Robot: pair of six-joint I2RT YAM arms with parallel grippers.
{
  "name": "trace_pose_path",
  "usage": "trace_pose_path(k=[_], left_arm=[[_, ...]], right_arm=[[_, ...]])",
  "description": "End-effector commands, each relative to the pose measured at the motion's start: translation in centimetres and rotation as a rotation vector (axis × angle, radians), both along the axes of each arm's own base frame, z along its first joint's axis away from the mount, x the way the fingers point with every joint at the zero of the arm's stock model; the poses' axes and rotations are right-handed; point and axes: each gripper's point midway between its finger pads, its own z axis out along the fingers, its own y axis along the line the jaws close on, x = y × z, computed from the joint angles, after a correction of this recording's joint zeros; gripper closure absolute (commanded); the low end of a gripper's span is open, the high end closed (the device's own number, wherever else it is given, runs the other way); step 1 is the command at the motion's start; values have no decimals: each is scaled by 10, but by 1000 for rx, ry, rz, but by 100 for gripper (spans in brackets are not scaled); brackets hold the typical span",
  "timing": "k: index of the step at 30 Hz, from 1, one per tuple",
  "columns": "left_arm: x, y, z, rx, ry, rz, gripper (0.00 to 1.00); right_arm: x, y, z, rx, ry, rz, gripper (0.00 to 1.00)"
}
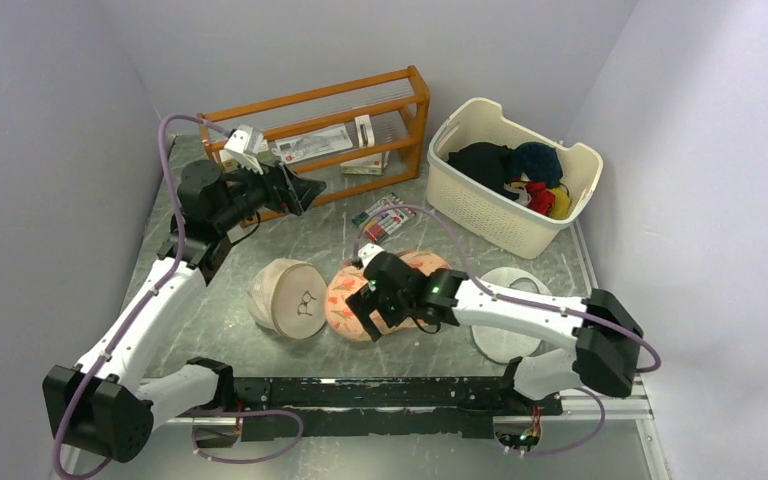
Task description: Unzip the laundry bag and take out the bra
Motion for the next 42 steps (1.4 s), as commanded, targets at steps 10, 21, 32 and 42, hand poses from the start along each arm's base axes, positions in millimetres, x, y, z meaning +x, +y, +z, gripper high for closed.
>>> trace_pose_path(k=[10,21,32,42], left_arm=[[0,-15,0,-27,-1,-82,0],[5,-28,-20,-24,88,-148,0],[9,-12,-11,22,30,-52,0],[9,-24,-24,24,78,-101,0]], right_arm=[[20,-46,-31,-169,-122,-239,0],[35,38,-18,222,22,-295,0],[25,142,45,628,141,-62,0],[58,20,61,410,-178,-363,0]])
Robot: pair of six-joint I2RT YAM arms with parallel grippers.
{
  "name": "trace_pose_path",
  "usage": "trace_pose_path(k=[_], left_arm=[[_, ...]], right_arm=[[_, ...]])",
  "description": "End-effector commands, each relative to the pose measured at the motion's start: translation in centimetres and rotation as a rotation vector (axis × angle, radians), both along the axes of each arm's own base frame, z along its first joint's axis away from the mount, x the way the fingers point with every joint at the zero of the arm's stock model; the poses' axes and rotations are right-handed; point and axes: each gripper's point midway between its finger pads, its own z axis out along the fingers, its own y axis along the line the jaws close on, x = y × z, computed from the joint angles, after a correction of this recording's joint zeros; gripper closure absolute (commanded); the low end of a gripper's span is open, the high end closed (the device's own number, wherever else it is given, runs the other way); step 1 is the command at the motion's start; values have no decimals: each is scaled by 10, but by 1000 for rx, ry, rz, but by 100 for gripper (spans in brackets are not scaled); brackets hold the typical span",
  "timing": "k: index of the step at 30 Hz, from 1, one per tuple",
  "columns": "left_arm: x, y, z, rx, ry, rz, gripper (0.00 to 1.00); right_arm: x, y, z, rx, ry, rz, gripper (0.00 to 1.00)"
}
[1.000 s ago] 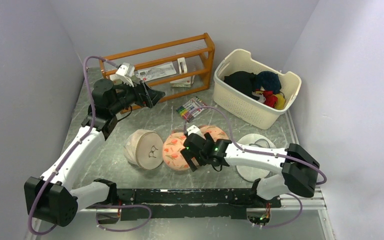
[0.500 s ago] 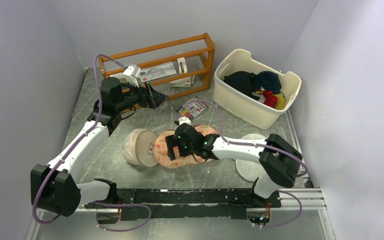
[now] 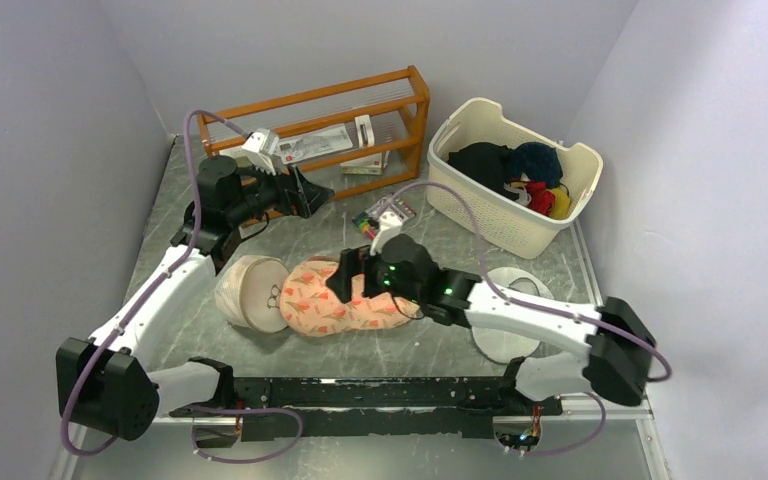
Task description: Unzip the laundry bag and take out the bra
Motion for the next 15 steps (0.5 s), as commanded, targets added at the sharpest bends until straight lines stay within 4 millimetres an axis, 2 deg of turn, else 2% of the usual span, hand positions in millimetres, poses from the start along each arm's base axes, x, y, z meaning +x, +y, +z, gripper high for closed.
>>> trace_pose_path(k=[1,4,8,9,12,15], left_arm=[[1,-15,5,6,-3,-52,0],[1,-31,-13,43,64,-95,2],[-7,-63,-52,152,168,-167,6],[-10,-71,-62,172,197,-173,7],[-26,-94,-93,225,279,-195,8],[-56,-126,-117,321,297,-263,10]], right_arm=[[22,-81,-8,-166,-93,-250,0],[23,-120,2,-154,-138,-360,0],[26,-166,20,-125,-205,-523,0],[25,-175,31,-100,-222,-552,0],[23,-197,52,-66,-256,-619,0],[19,-214,67,-40,-284,-657,0]])
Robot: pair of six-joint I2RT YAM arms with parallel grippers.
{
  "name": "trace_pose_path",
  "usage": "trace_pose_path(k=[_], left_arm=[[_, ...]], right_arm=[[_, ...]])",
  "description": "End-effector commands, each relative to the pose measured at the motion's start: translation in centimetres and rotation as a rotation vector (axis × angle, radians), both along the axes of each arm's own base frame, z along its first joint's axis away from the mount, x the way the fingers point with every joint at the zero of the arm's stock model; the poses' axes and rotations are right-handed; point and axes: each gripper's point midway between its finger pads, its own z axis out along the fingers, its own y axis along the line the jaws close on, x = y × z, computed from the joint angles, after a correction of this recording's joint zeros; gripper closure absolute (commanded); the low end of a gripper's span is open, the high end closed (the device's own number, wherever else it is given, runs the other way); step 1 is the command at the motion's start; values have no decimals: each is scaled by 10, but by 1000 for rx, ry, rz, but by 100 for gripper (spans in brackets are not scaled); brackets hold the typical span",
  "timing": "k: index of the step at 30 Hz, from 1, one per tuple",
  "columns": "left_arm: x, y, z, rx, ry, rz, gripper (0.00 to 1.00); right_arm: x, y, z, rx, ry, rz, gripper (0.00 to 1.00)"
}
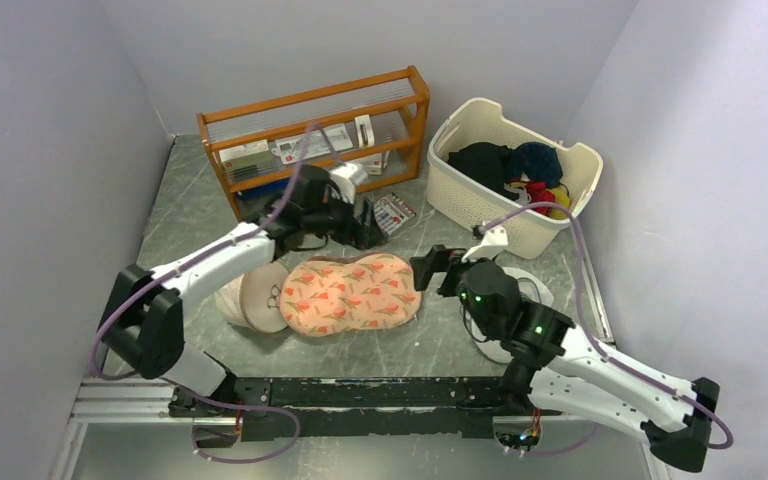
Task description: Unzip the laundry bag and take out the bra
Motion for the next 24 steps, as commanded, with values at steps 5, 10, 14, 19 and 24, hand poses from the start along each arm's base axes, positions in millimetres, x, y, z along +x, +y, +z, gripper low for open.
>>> trace_pose_path(k=[5,10,14,19,24], left_arm=[[-69,-53,-61,360,-52,-93,16],[-89,-62,-90,514,-103,-121,26],[-97,-68,-110,594,-102,-151,30],[-112,-80,-125,655,-138,-199,21],[-119,-82,-137,732,-174,-193,18]], right_arm=[[-4,-55,24,14,-55,-172,0],[-10,-65,34,53,-77,-183,0],[-13,-74,39,72,-98,-193,0],[-16,-81,38,77,-94,-204,0],[-20,-86,37,87,-92,-208,0]])
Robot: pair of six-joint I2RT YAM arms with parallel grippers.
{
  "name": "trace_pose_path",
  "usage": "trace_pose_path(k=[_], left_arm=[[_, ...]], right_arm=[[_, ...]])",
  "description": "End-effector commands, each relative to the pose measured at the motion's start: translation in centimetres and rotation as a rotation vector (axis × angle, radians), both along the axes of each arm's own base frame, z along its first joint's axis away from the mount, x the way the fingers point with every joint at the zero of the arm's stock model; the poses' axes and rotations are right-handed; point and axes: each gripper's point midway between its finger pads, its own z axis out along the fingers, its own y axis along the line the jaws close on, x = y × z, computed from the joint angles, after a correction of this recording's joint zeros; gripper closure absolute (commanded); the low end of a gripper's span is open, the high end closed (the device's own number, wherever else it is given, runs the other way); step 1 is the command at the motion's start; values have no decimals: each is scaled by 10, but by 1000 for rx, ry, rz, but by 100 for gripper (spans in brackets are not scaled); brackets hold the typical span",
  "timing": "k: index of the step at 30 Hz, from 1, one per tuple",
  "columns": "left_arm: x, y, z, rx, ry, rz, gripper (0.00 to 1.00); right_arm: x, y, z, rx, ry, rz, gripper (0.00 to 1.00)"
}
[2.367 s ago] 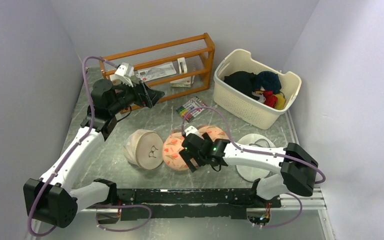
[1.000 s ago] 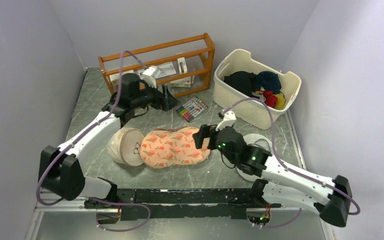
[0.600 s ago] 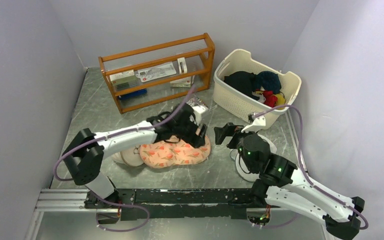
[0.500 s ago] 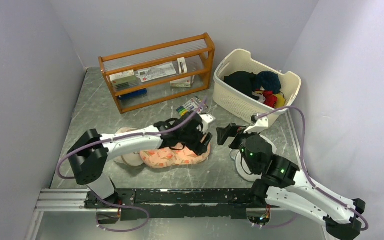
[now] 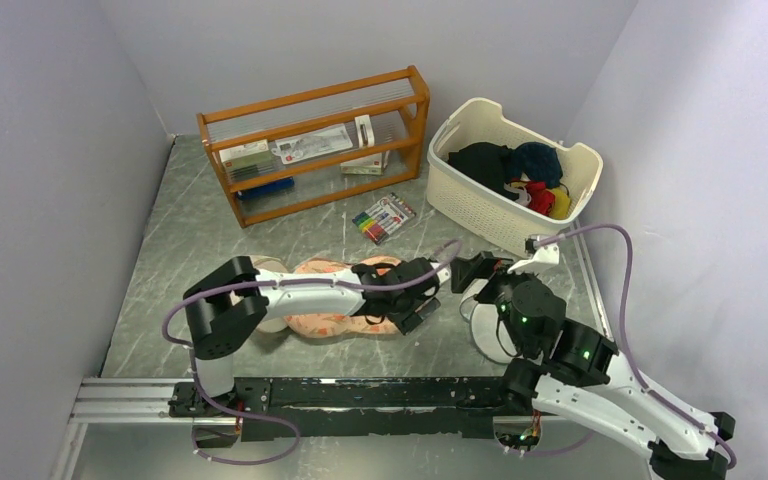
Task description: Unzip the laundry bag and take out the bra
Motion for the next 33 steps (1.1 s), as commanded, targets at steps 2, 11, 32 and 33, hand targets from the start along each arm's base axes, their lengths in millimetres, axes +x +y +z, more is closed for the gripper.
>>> trace_pose_path(k=[2,11,32,33], left_arm=[[2,-5,6,51,-87,3,18],[-14,-15,44,-50,-189,-35,26],[-22,-13,-6,110,-167,-56,40],[-21,-12,-7,120,-176,-48,44]], right_arm=[[-3,-13,6,28,-11,-35,0],[-7,-25,10,27,-15,-65,0],[-17,-45,23,66,-42,-78,0],[-17,-44,23,64,-39,-75,0]])
